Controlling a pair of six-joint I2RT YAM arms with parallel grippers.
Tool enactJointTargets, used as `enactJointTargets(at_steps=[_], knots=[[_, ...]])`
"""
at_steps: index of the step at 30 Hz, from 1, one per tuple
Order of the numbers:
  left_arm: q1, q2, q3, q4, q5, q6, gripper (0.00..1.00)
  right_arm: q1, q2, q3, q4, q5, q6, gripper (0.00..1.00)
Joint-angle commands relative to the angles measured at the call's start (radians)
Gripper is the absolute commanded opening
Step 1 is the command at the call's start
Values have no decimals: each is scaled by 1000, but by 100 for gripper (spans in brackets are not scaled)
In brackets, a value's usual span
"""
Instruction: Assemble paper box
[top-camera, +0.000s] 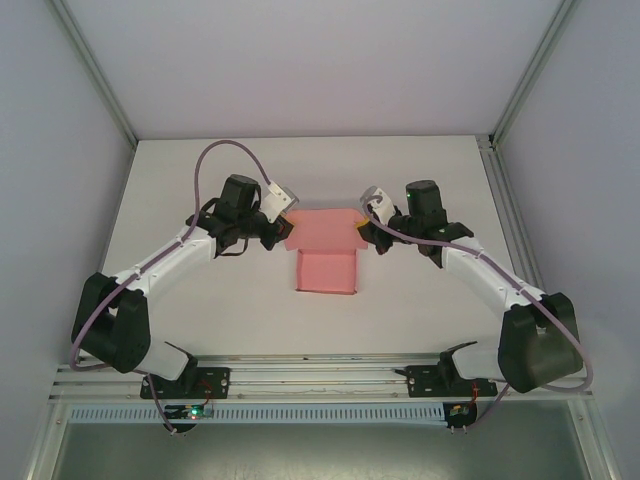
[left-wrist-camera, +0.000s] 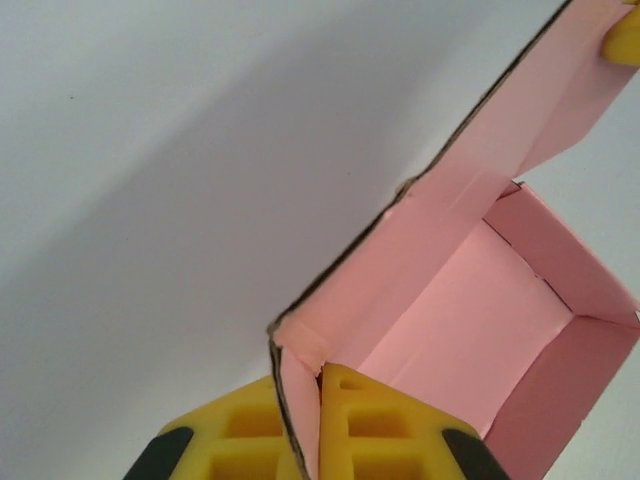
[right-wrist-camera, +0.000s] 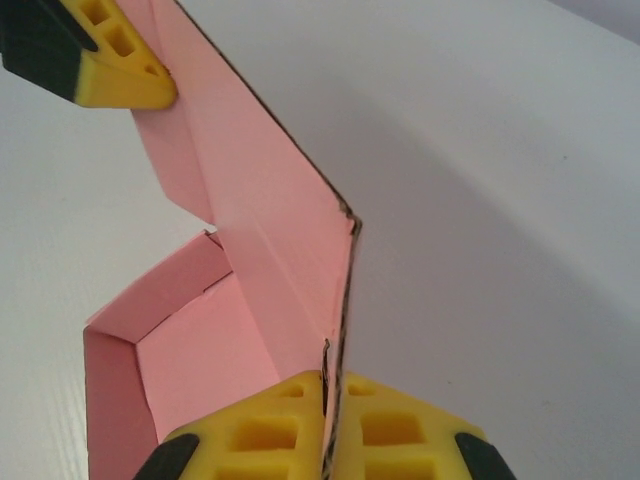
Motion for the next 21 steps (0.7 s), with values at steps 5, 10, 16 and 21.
enactJointTargets(at_steps=[5, 10, 16, 21], knots=[[5, 7, -9, 28, 1, -40, 23, -8, -19, 16, 73, 17, 59, 0], [4, 51, 9, 1, -2, -52, 19, -8, -12, 29, 46, 18, 51, 0], [4, 49, 0, 33, -98, -126, 0, 8, -1, 22, 60, 152, 89, 0], [-29, 62, 76, 94, -141, -342, 0, 154, 1, 13, 189, 576, 220, 0]])
